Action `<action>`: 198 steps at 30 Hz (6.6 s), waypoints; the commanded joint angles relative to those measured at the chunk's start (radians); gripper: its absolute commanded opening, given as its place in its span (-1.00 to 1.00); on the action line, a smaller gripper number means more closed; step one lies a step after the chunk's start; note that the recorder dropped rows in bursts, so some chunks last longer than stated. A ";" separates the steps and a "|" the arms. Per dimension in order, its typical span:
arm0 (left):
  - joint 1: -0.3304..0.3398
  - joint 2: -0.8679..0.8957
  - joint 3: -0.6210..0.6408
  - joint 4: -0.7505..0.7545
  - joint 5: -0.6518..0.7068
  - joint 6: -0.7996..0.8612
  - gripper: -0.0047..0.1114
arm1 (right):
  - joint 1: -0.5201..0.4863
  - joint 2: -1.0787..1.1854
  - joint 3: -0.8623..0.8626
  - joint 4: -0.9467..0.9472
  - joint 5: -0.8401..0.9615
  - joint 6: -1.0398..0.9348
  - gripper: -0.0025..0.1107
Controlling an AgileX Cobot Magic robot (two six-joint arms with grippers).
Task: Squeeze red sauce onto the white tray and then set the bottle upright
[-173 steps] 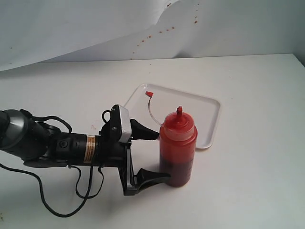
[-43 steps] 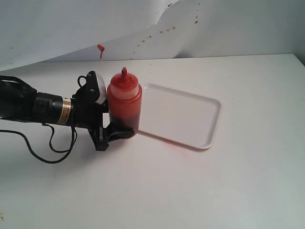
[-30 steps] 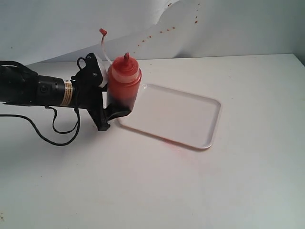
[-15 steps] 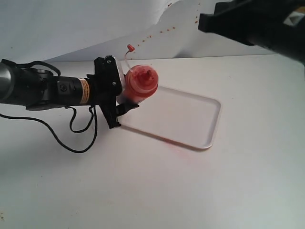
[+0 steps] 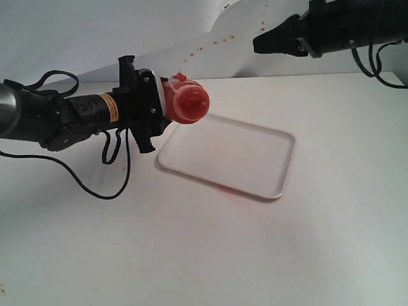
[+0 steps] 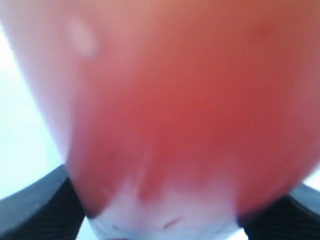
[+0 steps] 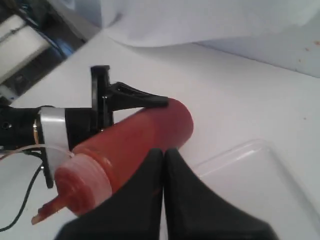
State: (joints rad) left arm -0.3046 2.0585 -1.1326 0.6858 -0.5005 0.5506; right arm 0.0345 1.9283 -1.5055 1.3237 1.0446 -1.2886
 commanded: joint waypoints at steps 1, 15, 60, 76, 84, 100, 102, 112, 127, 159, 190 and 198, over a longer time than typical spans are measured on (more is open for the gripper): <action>-0.005 -0.024 -0.014 -0.089 -0.112 0.124 -0.92 | -0.035 0.120 -0.047 0.075 -0.018 -0.078 -0.96; -0.095 -0.009 -0.083 -0.368 -0.097 0.684 -0.92 | 0.002 0.220 -0.196 -0.035 0.176 0.007 0.79; -0.166 -0.009 -0.083 -0.479 -0.358 1.236 -0.92 | 0.145 0.275 -0.242 -0.165 0.013 -0.071 0.78; -0.166 -0.009 -0.083 -0.468 -0.356 1.293 -0.92 | 0.147 0.280 -0.242 -0.119 -0.036 -0.147 -0.65; -0.166 -0.009 -0.083 -0.468 -0.356 1.313 -0.92 | 0.164 0.280 -0.242 -0.119 -0.142 -0.153 -0.96; -0.166 -0.009 -0.083 -0.468 -0.356 1.313 -0.92 | 0.168 0.280 -0.242 -0.117 -0.189 -0.153 -0.83; -0.166 -0.009 -0.083 -0.468 -0.356 1.313 -0.92 | 0.168 0.280 -0.242 -0.117 -0.189 -0.153 -0.69; -0.166 -0.009 -0.083 -0.468 -0.356 1.313 -0.92 | 0.168 0.280 -0.242 -0.106 -0.217 -0.150 0.38; -0.166 -0.009 -0.083 -0.468 -0.356 1.313 -0.92 | 0.168 0.280 -0.242 -0.109 -0.217 -0.150 -0.95; -0.164 -0.009 -0.081 -0.520 -0.394 1.190 -0.92 | 0.166 0.280 -0.242 -0.109 -0.191 -0.131 0.45; -0.153 -0.009 0.024 -0.546 -0.476 0.965 -0.92 | 0.161 0.169 -0.242 -0.110 -0.128 -0.131 0.51; -0.153 -0.009 0.047 -0.560 -0.498 0.807 -0.92 | 0.153 0.102 -0.242 -0.110 -0.135 -0.135 0.51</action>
State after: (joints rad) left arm -0.4534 2.0722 -1.0848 0.1606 -0.9086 1.4526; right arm 0.1992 2.0660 -1.7417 1.1988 0.9170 -1.4190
